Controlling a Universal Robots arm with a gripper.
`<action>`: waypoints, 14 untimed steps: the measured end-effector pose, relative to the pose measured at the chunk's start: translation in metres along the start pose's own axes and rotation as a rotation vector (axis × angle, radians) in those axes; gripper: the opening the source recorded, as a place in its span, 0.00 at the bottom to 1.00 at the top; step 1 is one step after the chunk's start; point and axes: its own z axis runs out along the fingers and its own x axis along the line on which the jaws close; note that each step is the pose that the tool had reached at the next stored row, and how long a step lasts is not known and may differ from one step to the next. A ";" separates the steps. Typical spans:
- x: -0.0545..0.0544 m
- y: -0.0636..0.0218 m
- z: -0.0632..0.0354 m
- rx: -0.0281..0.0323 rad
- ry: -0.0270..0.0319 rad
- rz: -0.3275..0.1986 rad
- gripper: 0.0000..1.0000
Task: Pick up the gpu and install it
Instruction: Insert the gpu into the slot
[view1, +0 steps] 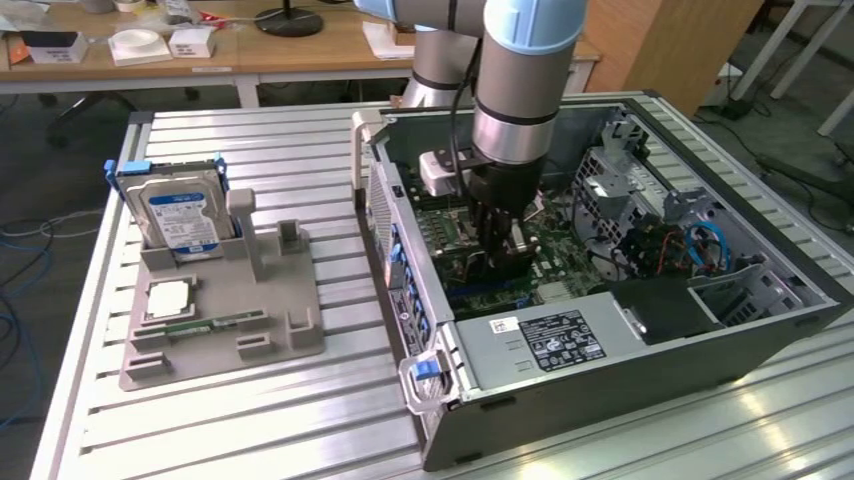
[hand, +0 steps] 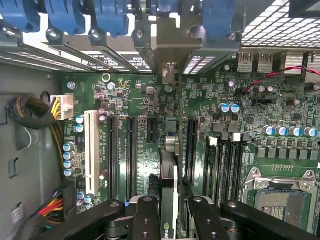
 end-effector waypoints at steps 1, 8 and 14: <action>0.000 0.0002 0.0000 -0.0001 0.0000 0.000 0.26; 0.000 0.0006 0.0036 -0.0001 0.0010 0.000 0.26; 0.000 0.0008 0.0058 0.0009 0.0013 0.000 0.26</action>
